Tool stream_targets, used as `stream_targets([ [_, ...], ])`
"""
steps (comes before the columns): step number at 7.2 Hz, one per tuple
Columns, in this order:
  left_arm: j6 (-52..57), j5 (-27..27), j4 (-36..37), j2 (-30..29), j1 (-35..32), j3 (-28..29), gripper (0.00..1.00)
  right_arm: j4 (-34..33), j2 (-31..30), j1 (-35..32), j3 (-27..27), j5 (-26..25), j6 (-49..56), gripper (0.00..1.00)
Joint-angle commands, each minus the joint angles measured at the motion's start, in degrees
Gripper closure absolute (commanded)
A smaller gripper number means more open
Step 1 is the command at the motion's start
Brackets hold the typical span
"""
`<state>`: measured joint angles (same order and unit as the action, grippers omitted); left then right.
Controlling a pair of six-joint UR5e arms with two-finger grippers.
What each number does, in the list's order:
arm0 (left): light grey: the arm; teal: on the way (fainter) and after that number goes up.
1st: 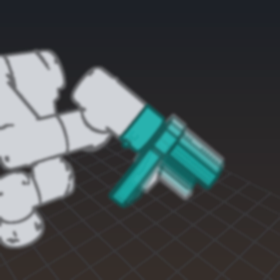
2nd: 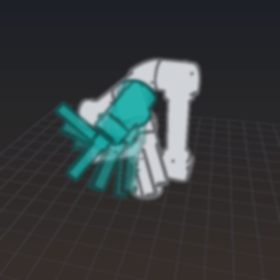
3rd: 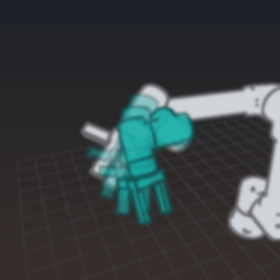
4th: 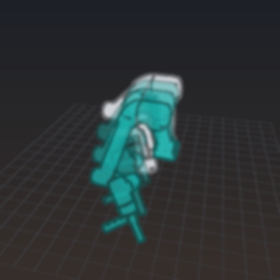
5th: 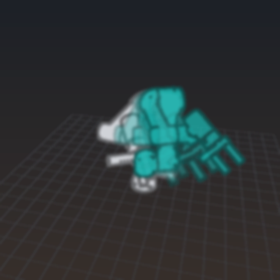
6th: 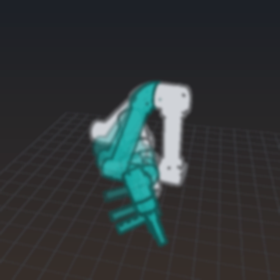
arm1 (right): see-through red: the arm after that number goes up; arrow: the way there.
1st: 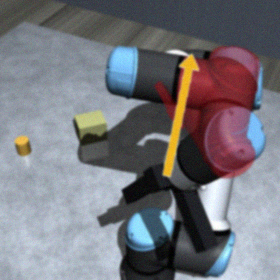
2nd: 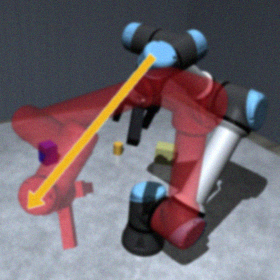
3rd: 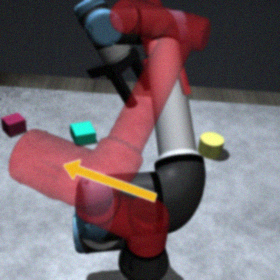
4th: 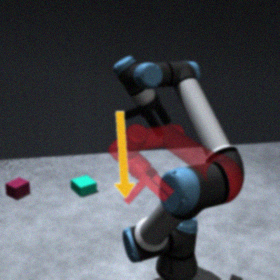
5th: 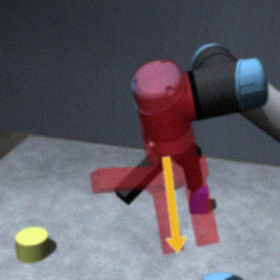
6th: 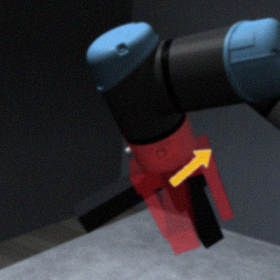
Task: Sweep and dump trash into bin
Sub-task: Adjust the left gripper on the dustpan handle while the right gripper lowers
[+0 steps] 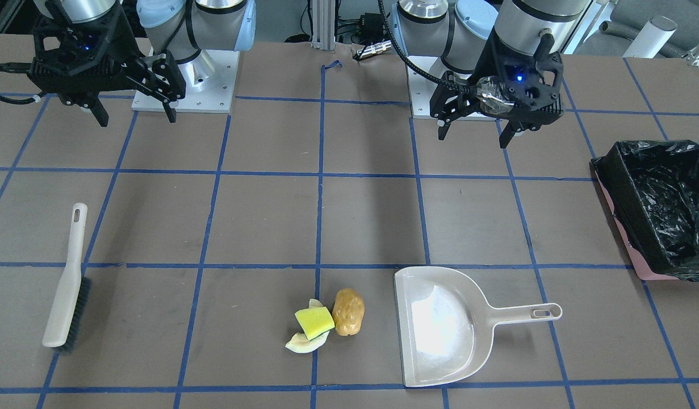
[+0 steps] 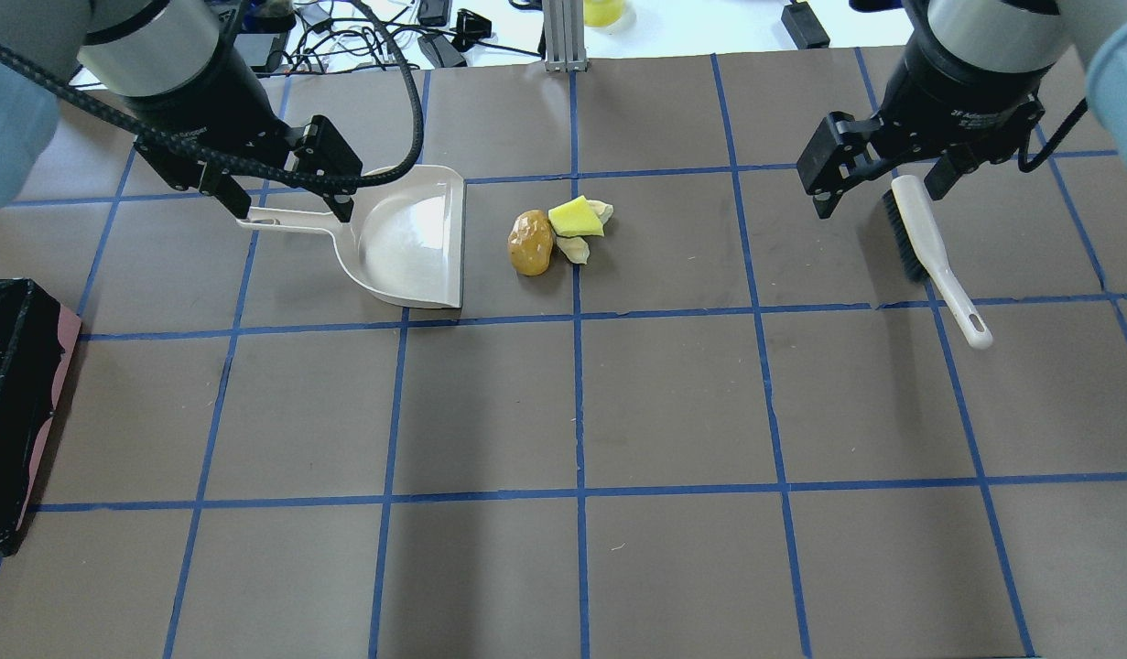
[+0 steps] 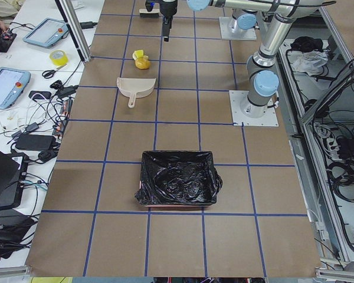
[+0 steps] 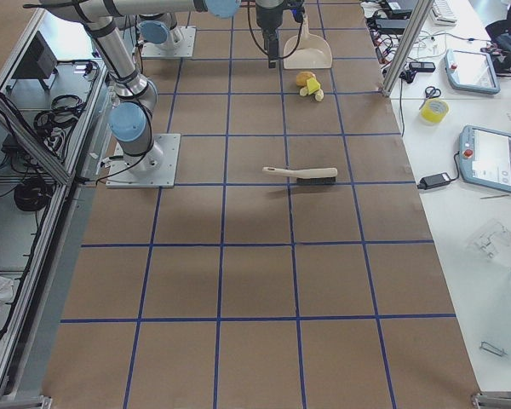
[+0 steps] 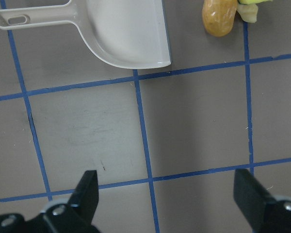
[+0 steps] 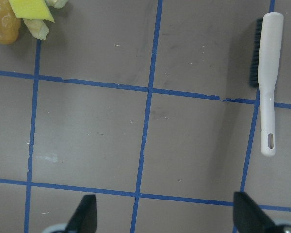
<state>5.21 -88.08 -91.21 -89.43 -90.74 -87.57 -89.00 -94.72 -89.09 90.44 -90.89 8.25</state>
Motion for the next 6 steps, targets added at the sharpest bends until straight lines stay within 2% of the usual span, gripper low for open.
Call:
stream_targets([
  [1,0.07,-0.25,0.33,0.13,0.21,-0.14,0.00,-0.30,0.07,0.05,0.00,-0.08,-0.16,0.00],
  [2,0.85,-0.25,0.24,0.83,0.12,-1.02,0.00,-0.38,0.07,0.05,0.09,-0.17,-0.69,0.00],
  [3,9.73,-0.60,2.42,-0.03,0.29,-1.37,0.11,-0.47,0.07,0.14,0.17,0.01,0.00,0.00],
  [4,17.91,-0.60,4.00,-0.56,0.82,-1.55,0.14,0.31,0.24,0.84,0.26,0.10,-0.25,0.00],
  [5,31.48,-0.34,6.46,-2.31,3.26,-1.73,0.24,1.01,0.33,1.19,0.26,-0.16,-0.34,0.00],
  [6,44.23,0.27,6.83,-3.46,5.46,-2.08,0.05,1.37,1.37,2.07,0.44,-0.43,0.09,0.00],
])
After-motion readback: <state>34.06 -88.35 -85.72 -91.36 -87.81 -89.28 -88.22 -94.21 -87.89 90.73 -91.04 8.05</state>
